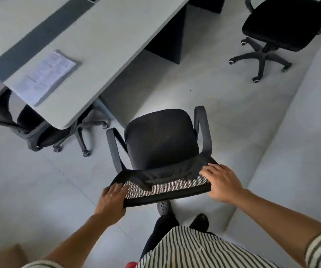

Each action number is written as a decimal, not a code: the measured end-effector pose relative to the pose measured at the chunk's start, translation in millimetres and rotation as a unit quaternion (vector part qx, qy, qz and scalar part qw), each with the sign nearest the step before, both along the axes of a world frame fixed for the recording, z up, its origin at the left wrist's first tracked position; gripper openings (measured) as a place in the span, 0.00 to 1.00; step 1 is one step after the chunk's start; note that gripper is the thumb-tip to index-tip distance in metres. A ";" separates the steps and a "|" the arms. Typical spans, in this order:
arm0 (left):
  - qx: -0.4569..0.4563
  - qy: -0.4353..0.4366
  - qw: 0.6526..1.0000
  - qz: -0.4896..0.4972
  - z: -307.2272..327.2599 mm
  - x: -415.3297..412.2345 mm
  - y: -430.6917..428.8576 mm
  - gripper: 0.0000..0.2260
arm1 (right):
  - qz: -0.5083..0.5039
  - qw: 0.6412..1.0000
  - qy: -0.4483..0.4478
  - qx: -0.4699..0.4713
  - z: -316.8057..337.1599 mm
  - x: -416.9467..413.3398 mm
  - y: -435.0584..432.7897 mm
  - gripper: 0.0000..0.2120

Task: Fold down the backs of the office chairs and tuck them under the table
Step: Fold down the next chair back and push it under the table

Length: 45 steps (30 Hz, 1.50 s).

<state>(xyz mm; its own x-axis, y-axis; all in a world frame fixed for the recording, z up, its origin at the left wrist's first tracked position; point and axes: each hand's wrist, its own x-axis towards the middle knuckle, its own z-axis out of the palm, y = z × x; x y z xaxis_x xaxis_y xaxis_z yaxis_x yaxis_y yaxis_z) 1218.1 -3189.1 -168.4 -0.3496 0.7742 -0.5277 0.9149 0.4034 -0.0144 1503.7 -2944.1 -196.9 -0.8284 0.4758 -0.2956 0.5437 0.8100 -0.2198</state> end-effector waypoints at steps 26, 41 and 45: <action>0.045 -0.059 0.994 0.074 -16.2 -73.6 307.2 0.31 | -0.002 0.998 -0.066 0.009 14.3 -84.3 312.5 0.31; 0.086 -0.050 0.971 0.217 -16.7 -38.7 438.2 0.30 | 0.133 0.982 -0.136 0.004 35.2 -150.0 519.4 0.32; 0.099 -0.041 0.966 0.235 -16.9 -61.4 486.3 0.28 | 0.116 0.979 -0.157 0.056 31.5 -184.9 564.5 0.31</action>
<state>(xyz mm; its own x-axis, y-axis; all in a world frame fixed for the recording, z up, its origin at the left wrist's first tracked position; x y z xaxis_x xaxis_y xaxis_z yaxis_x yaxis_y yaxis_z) 1156.7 -2702.8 -185.3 -0.6502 0.6286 -0.4267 0.6248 0.7620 0.1704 1318.8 -2379.6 -165.4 -0.7947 0.3303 -0.5093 0.3692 0.9290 0.0264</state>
